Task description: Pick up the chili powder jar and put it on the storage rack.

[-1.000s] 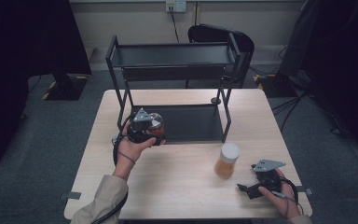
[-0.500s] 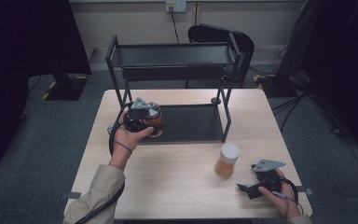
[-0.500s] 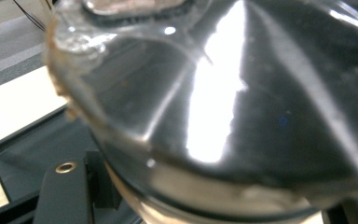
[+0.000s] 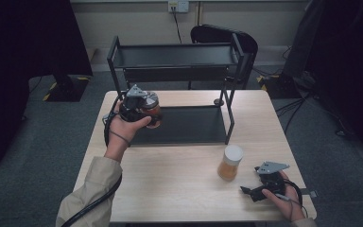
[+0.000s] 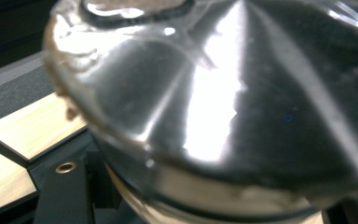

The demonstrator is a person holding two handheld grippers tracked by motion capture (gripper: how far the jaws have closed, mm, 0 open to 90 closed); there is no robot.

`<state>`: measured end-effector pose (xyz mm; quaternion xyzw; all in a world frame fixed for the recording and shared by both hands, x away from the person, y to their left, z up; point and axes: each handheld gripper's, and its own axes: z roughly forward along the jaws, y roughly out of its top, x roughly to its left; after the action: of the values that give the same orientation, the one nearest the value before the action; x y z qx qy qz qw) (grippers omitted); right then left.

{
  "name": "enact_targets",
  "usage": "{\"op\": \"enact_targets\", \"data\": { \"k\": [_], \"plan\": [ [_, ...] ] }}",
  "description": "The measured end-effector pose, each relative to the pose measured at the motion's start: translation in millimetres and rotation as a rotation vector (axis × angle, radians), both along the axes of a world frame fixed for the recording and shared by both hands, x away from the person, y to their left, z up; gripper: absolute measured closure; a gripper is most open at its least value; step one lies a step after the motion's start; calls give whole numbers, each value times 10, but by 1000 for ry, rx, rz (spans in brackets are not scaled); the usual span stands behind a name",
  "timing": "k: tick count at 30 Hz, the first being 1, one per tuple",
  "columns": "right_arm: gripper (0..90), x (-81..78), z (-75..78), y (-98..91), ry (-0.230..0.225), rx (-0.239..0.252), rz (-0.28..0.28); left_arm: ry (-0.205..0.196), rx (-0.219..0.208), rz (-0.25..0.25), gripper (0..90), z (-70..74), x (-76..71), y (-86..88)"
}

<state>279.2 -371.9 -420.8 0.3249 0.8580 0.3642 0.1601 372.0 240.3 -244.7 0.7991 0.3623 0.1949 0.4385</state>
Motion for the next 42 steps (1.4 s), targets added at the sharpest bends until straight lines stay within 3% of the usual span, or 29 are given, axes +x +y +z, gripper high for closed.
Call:
{"op": "enact_targets", "data": {
  "k": [5,16,27,42],
  "plan": [
    [0,0,0,0,0,0,0,3,18,1,302,148,29,-13],
    [0,0,-1,0,0,1,0,-7,14,-5,302,461,49,11],
    [0,0,0,0,0,1,-1,-4,-7,-4,302,665,100,37],
    [0,0,1,0,0,0,0,23,19,-4,302,1017,232,4]
  ]
}}
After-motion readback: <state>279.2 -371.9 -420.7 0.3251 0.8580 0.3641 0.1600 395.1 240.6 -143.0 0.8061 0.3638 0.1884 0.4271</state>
